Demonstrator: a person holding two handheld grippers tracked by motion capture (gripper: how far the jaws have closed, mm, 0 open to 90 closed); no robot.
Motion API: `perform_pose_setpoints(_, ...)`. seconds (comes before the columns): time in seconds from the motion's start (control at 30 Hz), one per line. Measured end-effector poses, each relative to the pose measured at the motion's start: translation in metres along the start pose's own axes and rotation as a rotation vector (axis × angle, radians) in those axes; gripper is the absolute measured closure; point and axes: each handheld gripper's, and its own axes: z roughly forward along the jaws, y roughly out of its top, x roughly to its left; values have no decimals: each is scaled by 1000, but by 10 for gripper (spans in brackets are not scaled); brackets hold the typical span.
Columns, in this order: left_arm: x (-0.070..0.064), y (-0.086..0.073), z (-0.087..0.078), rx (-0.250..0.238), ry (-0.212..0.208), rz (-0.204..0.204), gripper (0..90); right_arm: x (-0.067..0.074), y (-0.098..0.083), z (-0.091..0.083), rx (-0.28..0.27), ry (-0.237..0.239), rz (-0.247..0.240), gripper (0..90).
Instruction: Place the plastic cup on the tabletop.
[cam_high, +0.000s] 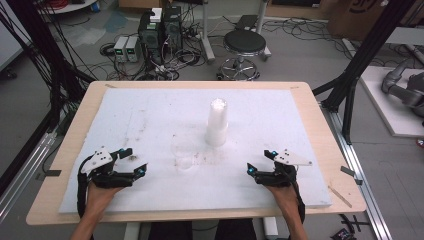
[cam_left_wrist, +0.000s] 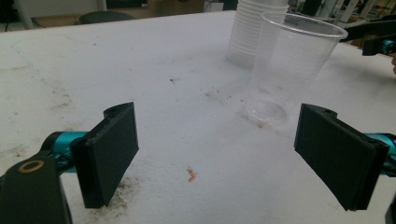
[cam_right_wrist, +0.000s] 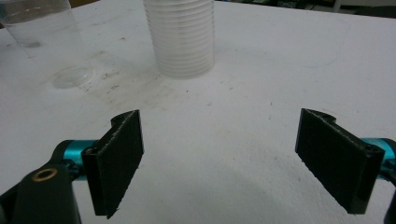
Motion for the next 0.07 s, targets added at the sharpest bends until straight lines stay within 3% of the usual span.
perform_pose_setpoints(0.07,2,0,0,1,-5,-19,135,1,0,0,-3,-3,-9,153)
